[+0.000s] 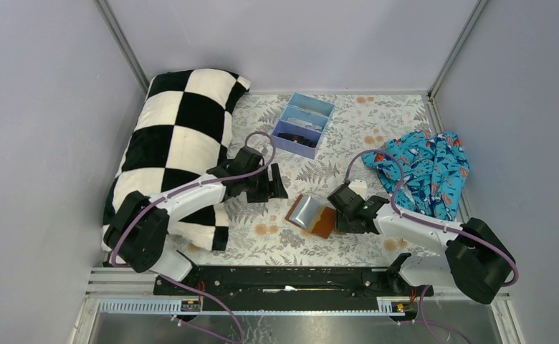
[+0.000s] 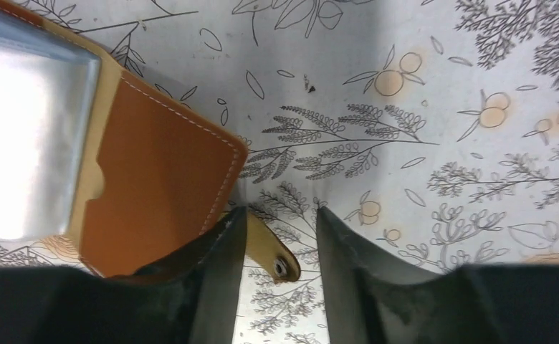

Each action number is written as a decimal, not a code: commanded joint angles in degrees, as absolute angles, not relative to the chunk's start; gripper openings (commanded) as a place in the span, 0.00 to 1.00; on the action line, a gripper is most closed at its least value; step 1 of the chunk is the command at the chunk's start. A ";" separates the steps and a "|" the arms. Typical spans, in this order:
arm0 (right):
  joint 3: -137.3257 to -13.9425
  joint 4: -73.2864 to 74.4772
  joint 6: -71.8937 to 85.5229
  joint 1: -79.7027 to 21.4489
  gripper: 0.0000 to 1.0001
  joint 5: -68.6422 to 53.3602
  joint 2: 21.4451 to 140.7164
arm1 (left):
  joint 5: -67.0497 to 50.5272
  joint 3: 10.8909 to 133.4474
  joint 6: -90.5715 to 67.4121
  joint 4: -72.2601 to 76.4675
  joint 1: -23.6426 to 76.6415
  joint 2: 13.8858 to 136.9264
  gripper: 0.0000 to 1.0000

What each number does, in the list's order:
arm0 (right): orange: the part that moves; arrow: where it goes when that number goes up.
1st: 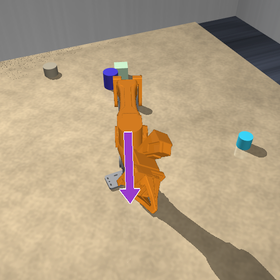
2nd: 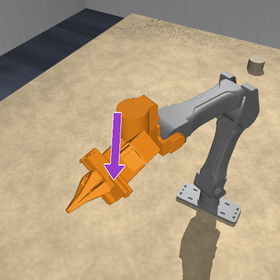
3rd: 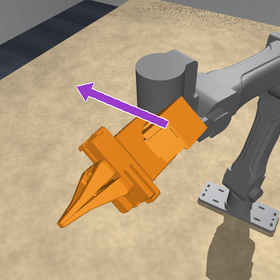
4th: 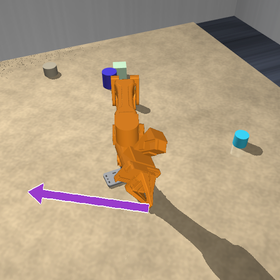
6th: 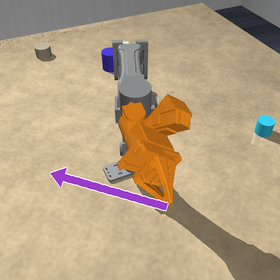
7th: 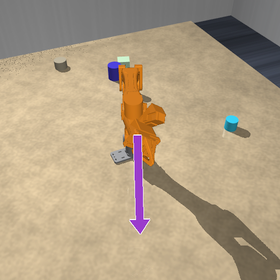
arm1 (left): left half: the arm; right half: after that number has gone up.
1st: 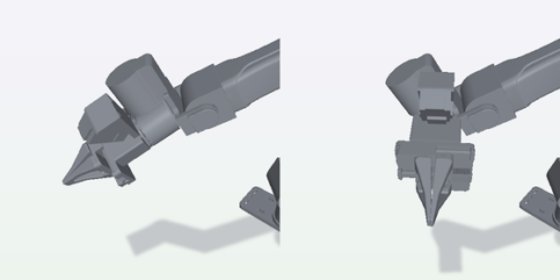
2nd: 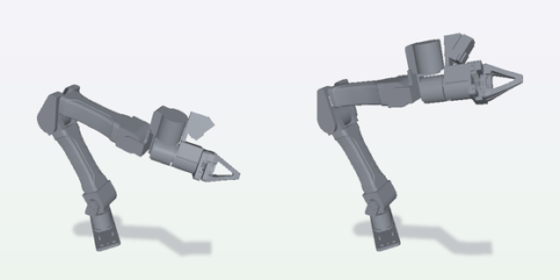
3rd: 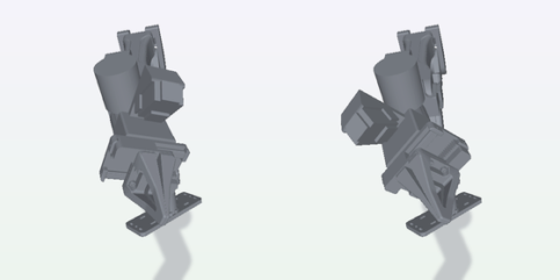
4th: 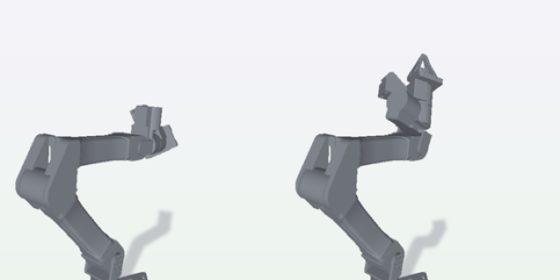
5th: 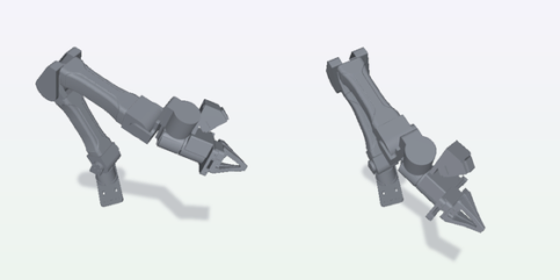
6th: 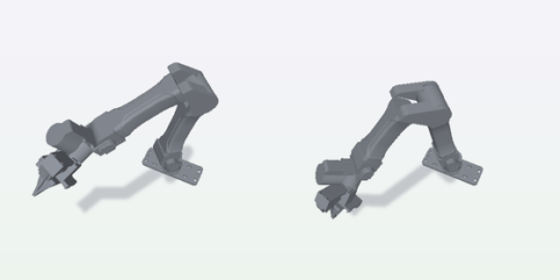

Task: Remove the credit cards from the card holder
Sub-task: Open the card holder at the center of the board.

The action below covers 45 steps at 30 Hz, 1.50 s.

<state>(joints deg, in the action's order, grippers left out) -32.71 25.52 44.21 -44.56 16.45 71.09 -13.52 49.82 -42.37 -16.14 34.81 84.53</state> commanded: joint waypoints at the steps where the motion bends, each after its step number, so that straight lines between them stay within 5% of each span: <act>1: -36.75 29.35 42.84 -44.21 0.51 21.26 70.55 | -13.86 53.59 -43.06 -14.15 37.16 84.95 0.79; 14: -41.19 34.58 43.07 -44.11 0.53 25.64 60.09 | -20.71 56.38 -44.25 -8.54 40.67 91.82 0.75; 25: -41.38 31.07 43.79 -44.06 0.50 22.12 61.58 | -22.06 59.50 -46.21 -6.06 44.63 96.99 0.46; 45: -32.96 19.61 52.84 -44.04 0.44 18.56 49.16 | -23.47 66.66 -46.71 -4.78 50.67 111.59 0.39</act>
<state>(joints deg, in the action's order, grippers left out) -36.21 26.94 48.10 -44.45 21.04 52.71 -23.42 64.71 -46.48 -6.31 50.52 110.63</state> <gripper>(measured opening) 0.466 0.387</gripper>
